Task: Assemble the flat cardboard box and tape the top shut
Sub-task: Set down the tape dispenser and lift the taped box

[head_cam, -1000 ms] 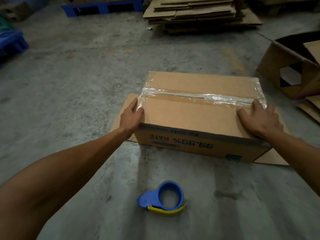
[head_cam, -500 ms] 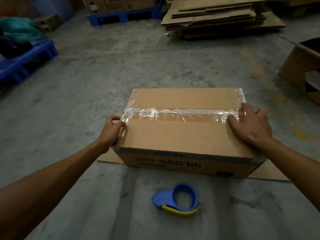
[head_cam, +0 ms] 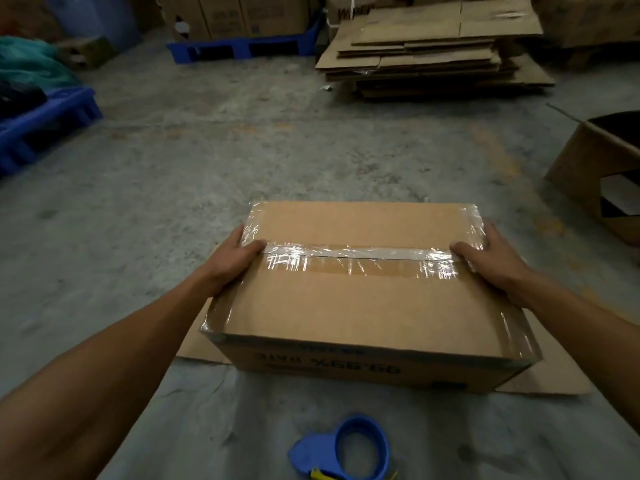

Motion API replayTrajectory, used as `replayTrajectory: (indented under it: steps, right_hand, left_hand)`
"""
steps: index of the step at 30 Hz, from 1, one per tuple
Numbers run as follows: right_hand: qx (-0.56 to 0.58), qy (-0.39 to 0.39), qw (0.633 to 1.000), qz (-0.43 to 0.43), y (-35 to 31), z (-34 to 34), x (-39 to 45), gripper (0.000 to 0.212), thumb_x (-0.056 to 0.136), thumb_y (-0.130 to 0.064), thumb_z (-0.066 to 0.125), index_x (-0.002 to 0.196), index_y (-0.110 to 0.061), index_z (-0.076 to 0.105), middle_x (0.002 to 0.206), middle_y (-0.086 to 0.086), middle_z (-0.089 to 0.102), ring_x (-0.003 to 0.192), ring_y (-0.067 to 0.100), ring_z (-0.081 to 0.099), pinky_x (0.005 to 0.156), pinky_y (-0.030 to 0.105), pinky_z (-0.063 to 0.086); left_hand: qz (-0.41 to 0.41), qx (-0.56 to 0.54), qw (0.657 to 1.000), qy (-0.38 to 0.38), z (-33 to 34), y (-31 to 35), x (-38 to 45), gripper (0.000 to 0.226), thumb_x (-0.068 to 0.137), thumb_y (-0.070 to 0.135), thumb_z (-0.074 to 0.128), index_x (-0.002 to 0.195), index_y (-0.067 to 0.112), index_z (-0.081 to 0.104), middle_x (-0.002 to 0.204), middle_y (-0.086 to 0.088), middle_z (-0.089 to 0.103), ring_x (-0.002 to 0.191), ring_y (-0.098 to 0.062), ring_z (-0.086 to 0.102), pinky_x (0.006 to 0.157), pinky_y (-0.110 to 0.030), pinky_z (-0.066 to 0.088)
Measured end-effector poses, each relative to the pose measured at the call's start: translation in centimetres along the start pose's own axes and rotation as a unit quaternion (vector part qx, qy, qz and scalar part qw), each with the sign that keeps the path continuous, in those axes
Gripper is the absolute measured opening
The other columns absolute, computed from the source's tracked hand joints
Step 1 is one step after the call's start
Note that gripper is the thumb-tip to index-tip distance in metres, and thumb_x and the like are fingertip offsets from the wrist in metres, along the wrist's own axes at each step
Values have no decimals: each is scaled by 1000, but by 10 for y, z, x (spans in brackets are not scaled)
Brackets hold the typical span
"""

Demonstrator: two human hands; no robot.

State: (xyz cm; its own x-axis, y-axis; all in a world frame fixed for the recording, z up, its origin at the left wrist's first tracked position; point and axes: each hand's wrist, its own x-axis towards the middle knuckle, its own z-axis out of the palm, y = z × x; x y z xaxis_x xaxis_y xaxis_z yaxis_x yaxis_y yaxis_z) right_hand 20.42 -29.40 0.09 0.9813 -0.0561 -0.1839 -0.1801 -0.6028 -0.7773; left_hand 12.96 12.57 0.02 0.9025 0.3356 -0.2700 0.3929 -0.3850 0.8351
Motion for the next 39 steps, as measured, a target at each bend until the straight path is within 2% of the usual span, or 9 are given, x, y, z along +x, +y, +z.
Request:
replayTrajectory:
  steps: [5,11,15,19,23,28,33,37,39]
  right_hand:
    - [30,47,998,40,-3,-1,9,57,84,-33,69,130,-13,42,116,5,55,96,23,54,74,32,42]
    - [-70,52,996,18,-15,8,28,70,79,-52,58,134,-12,41,132,19,54,114,36,55,92,40,43]
    - [-104,28,994,-1,-22,12,48,78,89,-46,57,151,-10,27,154,16,36,137,35,39,108,39,32]
    - [-45,-9,999,28,-21,7,57,83,89,-49,60,156,-21,18,161,6,25,143,28,30,110,33,27]
    - [47,-46,996,62,-26,3,52,78,90,-46,61,155,-30,20,156,3,31,125,23,44,90,27,31]
    - [100,-36,994,17,-41,3,39,55,94,-31,61,143,-22,39,112,0,45,76,10,49,73,25,36]
    - [109,53,989,-88,-56,-15,53,53,85,-42,66,132,-29,45,125,-1,57,108,21,57,95,38,46]
    - [142,79,973,-163,-62,-25,50,69,91,-41,62,148,-37,23,143,-5,38,124,20,46,95,41,46]
    - [214,91,949,-214,-92,-35,-19,69,90,-44,60,147,-28,25,146,4,37,126,24,45,97,42,46]
  left_hand:
    - [1,85,994,64,-8,-5,6,36,92,40,54,118,14,56,112,-4,63,89,-14,59,71,-29,43]
    - [-16,180,982,53,-8,14,15,55,99,39,43,146,13,32,148,-15,42,131,-33,42,105,-39,33]
    - [6,190,980,53,0,30,42,42,96,38,43,127,9,45,135,-22,52,117,-36,50,95,-42,39]
    - [-25,168,981,93,8,22,56,66,96,42,44,151,11,25,155,-14,32,140,-33,33,114,-38,25]
    - [-49,107,989,90,6,21,60,73,89,48,50,149,13,32,151,-13,39,134,-33,41,113,-42,32]
    - [-31,76,985,151,-2,24,60,46,79,43,52,112,13,64,111,-15,66,97,-32,61,82,-37,49]
    - [37,37,966,254,-9,62,59,49,82,43,46,119,14,61,115,-12,65,103,-32,58,89,-42,48]
    - [115,-15,950,291,-12,77,38,48,88,44,44,131,25,53,125,-5,61,113,-24,55,100,-39,44]
    - [187,-17,921,341,-61,79,-56,43,95,38,44,136,25,49,132,-5,58,119,-22,53,101,-34,41]
